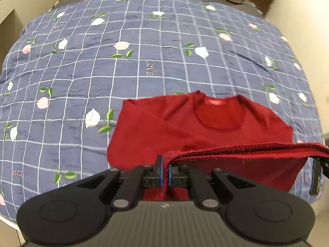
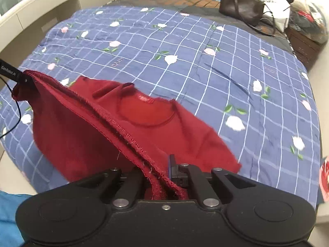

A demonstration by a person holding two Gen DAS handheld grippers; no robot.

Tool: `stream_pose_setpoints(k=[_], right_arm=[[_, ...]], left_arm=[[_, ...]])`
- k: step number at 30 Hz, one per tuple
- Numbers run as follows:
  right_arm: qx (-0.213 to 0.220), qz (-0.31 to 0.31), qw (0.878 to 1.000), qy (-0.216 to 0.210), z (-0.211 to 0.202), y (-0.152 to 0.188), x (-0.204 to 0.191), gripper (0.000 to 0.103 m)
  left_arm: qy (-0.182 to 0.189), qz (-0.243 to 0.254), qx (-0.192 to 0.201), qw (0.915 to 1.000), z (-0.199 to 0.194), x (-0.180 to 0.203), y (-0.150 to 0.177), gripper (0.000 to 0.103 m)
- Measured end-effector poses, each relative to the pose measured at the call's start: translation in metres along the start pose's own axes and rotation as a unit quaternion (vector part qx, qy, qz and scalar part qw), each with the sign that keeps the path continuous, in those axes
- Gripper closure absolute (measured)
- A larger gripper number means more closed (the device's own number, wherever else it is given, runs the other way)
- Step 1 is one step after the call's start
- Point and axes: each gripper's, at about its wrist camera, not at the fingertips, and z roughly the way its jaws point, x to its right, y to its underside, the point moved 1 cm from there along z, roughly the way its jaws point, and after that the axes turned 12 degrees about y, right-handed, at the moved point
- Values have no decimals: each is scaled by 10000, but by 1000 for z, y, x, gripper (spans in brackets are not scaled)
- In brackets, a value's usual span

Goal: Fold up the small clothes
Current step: 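Lift the hem with both tools and fold it over toward the collar, then lower the folded hem onto the shirt and open both tools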

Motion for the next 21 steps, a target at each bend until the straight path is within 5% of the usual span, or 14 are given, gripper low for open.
stream_pose_setpoints(k=[10,21], right_arm=[[-558,400,9975,-166,75,-45,31,98],[-846,451,9952,-201,104,-52,28,88]], left_arm=[[-319,-215,-274,9989,60,-4,-67,99],[-544,-408,-648,9956,101,-6,-84,91]])
